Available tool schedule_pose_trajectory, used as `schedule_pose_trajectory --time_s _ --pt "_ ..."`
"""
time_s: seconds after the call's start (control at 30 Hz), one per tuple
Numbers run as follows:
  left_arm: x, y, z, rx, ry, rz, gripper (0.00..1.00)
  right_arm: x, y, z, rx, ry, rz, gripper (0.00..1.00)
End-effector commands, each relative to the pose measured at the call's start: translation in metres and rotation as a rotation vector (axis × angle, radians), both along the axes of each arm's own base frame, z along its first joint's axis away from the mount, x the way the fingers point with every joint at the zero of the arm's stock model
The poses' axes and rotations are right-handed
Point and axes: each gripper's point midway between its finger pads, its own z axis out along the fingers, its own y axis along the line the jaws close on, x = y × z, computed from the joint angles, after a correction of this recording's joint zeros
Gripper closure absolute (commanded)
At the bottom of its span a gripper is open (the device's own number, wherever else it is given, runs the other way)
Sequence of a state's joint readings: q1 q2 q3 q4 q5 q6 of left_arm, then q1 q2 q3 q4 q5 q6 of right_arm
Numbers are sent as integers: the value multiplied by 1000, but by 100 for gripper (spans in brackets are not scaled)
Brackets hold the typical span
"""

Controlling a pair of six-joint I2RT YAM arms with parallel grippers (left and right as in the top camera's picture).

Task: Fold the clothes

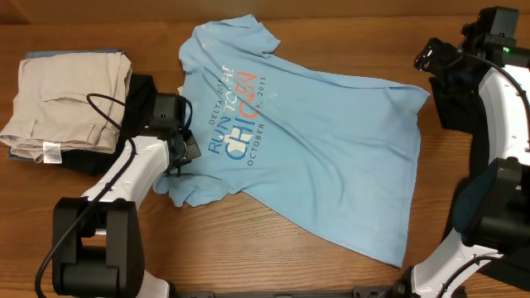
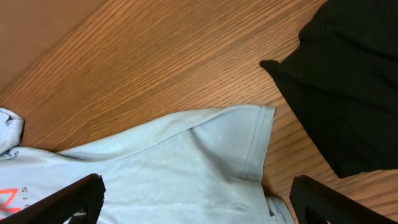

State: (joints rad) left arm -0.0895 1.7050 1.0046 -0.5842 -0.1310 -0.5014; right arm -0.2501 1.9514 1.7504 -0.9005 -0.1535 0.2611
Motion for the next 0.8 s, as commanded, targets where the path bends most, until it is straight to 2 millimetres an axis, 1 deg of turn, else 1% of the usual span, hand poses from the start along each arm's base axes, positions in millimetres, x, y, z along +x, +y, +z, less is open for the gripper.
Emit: schedule_pose_trajectory --time_s 0.0,0.1,0.13,0.2,0.27,0.33,0.5,0.57,0.67,0.77 --pt "-14 6 -27 7 53 5 96 2 -3 10 -1 -26 -5 0" --pt "-29 7 -53 15 133 6 96 2 -3 10 -1 -26 -5 0" --pt "-37 7 -60 15 178 6 96 2 -3 10 -2 -26 -4 0" --pt "-53 8 -65 19 247 20 96 2 -3 10 -1 -26 -5 0" --pt "-74 10 -65 22 329 51 96 2 -3 10 -1 -26 -5 0" --pt "-88 11 -64 27 384 57 96 2 -3 10 -2 -26 -4 0" --pt "-111 13 -60 37 478 58 96 2 -3 10 -1 -26 -5 0" --pt "-124 14 -57 46 535 58 96 2 -3 10 -2 -26 -4 0" --pt "-137 18 -53 65 589 57 96 2 -3 10 -1 -26 -5 0" --pt "-137 19 -52 75 590 57 96 2 -3 10 -1 -26 -5 0"
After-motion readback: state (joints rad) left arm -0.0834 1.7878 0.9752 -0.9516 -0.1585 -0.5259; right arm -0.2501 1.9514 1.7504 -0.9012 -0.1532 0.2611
